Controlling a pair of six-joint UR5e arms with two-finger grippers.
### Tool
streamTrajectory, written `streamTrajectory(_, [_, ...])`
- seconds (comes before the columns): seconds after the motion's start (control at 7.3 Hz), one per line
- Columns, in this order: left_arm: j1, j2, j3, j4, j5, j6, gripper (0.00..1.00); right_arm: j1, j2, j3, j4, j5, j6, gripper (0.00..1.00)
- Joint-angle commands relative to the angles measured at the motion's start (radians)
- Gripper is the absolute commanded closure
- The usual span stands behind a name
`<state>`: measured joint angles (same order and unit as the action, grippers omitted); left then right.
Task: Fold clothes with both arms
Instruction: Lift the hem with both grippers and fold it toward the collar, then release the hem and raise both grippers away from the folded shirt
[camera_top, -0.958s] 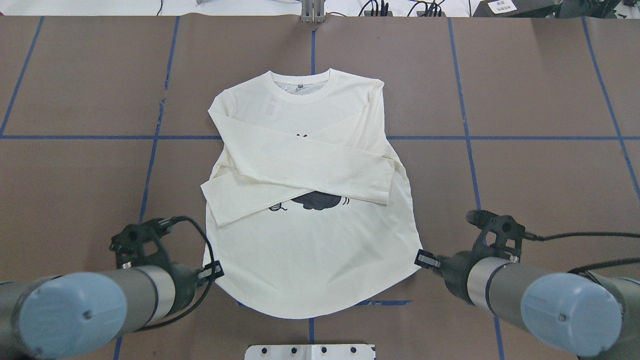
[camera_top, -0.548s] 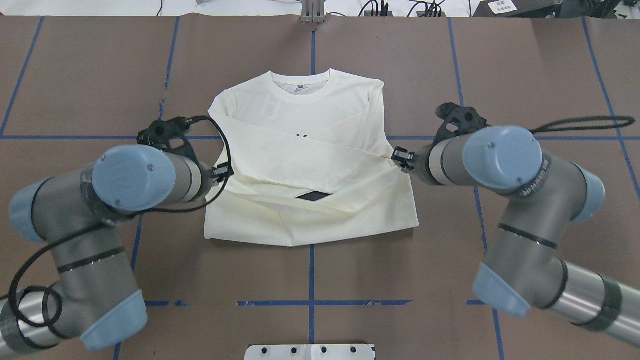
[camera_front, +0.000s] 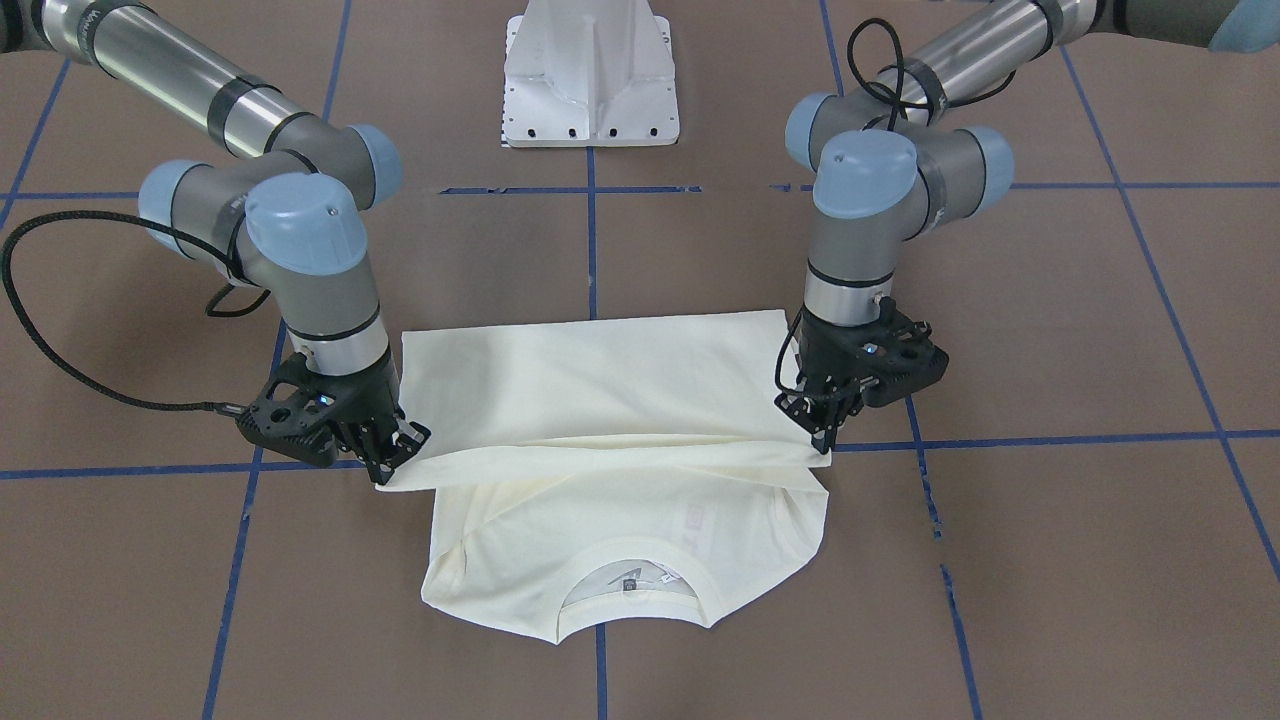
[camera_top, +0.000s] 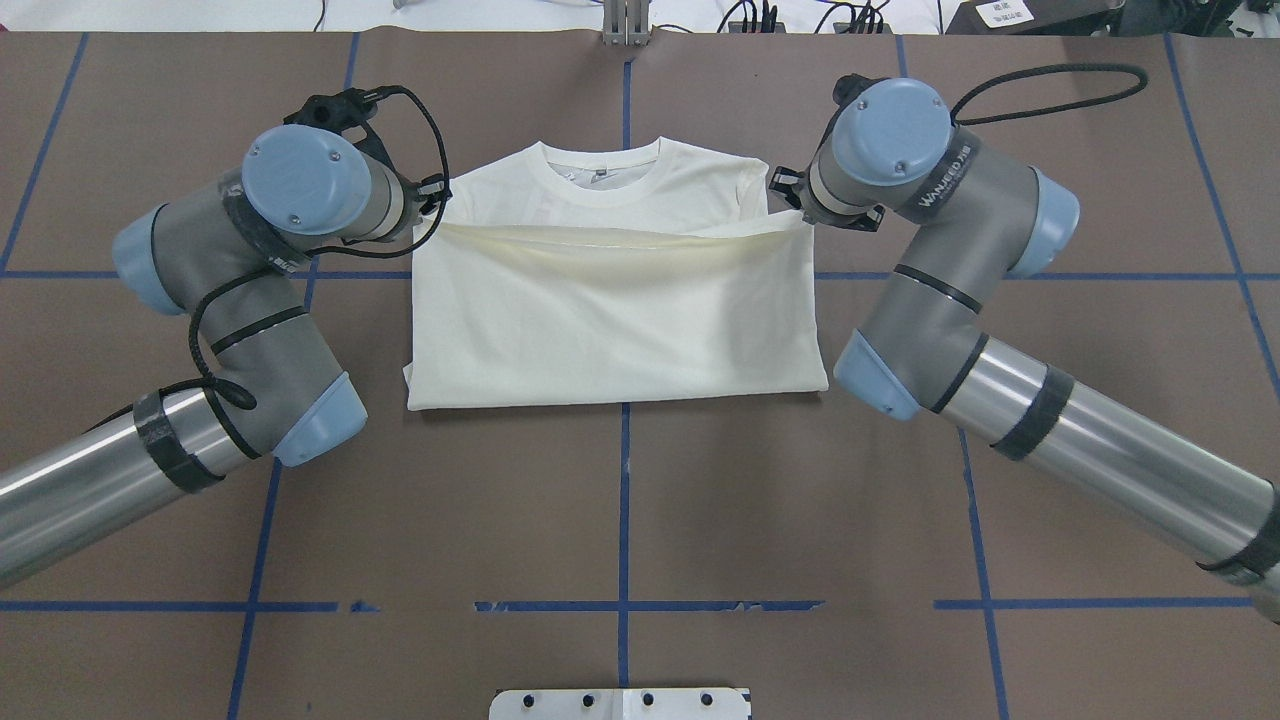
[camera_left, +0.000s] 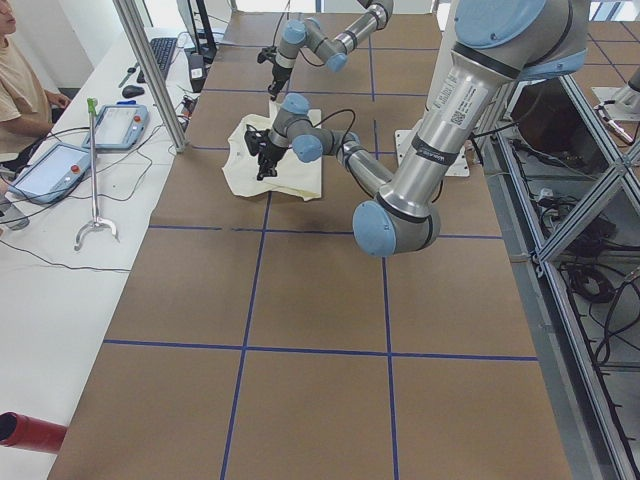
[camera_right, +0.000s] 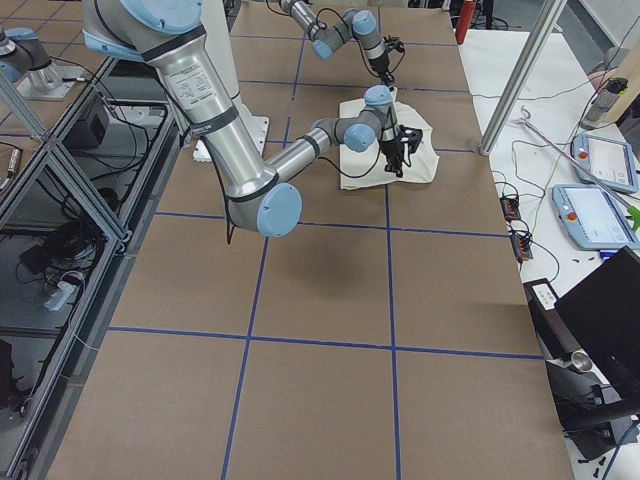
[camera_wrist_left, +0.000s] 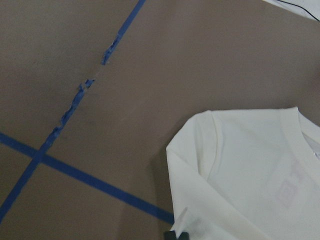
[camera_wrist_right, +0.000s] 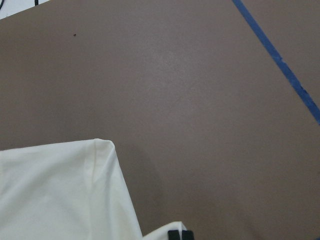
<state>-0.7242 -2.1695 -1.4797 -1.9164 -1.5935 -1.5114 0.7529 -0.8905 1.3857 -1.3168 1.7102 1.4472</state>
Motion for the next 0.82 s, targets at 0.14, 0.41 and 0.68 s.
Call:
streamTrajectory(0.14, [-0.014, -0.03, 0.157, -0.142, 0.006, 0.036, 1.0, 0.011, 0.1, -0.177, 0.042, -0.007, -0.004, 1.0])
streamTrajectory(0.41, [-0.062, -0.024, 0.145, -0.154, -0.002, 0.196, 0.37, 0.013, 0.1, -0.215, 0.195, -0.006, 0.008, 0.23])
streamTrajectory(0.68, [-0.076, 0.007, 0.064, -0.154, -0.049, 0.197, 0.31, 0.023, 0.012, -0.032, 0.183, 0.061, 0.045, 0.08])
